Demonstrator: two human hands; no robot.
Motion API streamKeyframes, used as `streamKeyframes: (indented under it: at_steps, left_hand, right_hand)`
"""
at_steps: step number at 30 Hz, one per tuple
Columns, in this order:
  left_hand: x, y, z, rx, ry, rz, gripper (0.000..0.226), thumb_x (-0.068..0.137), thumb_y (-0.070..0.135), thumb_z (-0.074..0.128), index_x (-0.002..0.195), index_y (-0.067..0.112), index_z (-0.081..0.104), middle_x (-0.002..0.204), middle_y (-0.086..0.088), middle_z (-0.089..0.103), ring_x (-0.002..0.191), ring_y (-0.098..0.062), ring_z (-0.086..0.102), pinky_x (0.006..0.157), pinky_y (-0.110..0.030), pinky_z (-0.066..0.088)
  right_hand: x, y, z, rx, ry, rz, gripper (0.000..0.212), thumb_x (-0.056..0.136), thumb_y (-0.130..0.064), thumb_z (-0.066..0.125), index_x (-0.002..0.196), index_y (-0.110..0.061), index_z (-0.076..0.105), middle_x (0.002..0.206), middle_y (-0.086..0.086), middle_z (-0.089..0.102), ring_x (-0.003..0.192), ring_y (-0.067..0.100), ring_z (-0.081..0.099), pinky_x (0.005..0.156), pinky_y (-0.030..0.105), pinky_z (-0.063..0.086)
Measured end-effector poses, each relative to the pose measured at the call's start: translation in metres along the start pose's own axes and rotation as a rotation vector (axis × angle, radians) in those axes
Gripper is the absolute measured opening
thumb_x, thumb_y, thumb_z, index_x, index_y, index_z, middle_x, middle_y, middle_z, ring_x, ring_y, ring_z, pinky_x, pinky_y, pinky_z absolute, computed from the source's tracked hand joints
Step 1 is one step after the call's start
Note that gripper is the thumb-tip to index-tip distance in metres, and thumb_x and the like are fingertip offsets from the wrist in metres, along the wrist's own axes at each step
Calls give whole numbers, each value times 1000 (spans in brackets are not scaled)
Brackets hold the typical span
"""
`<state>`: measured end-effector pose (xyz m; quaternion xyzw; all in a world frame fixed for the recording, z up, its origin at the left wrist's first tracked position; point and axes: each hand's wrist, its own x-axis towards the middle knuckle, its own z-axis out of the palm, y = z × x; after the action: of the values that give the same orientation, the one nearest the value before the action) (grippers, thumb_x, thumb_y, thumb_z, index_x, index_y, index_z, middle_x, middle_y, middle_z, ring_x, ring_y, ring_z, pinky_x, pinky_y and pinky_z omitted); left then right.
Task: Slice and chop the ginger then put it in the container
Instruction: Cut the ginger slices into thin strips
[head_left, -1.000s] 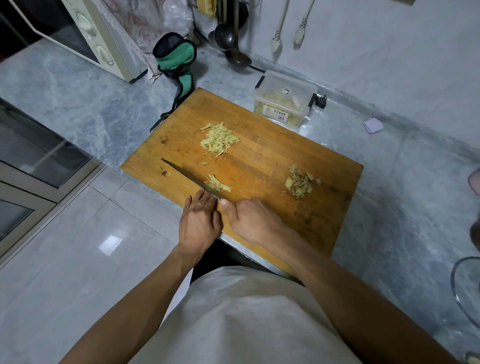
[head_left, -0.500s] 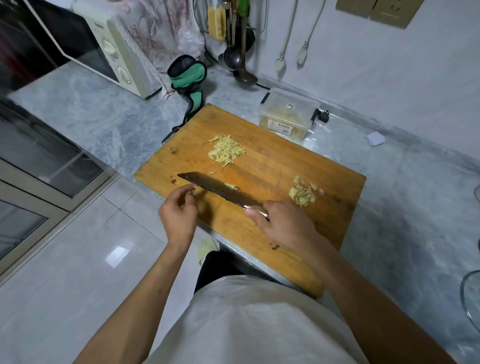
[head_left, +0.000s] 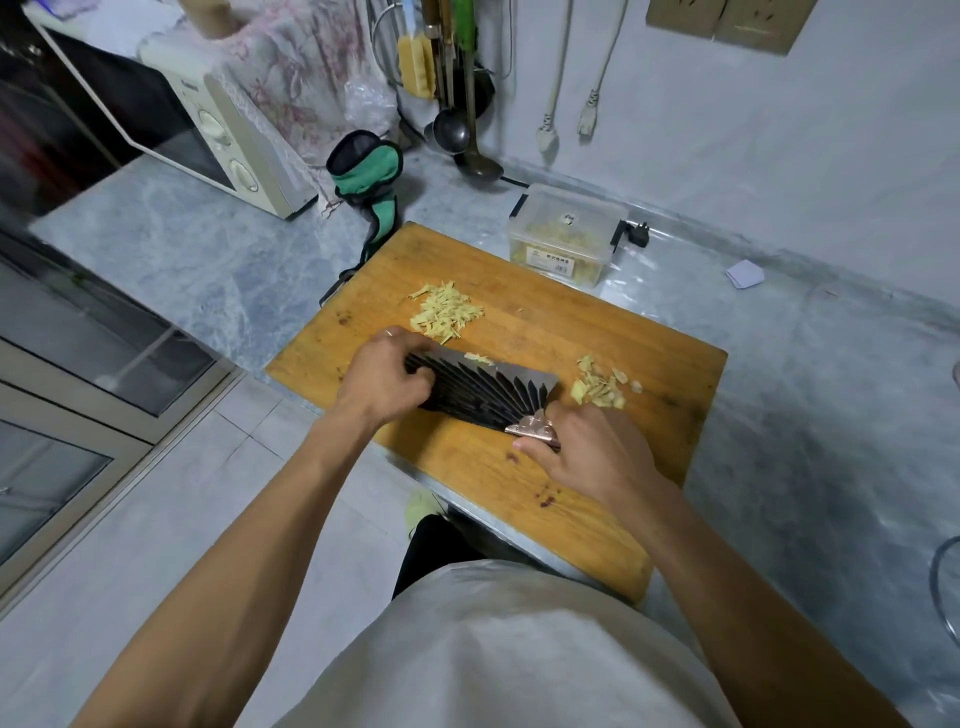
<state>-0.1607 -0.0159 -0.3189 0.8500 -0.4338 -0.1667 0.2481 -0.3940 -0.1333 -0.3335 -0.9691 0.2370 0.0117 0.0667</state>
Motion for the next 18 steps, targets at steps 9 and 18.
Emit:
streamKeyframes:
  at_steps: [9,18]
  left_hand:
    - [41,14,4,-276,-356,-95,7,85,21,76,89,16,78,84,10,74,71,5,66,63,-10,45]
    - [31,-4,0,-471,372,-63,14,92,23,69,97,12,76,92,5,73,84,-2,68,80,-18,52]
  right_hand:
    - [-3,0,12,-40,284,-172,57,88,-65,51,66,-13,59,45,-4,47,33,12,41,43,21,23]
    - [-7,18,1,78,87,55,58,96,-68,39,94,-14,59,75,-2,61,60,15,59,55,32,51]
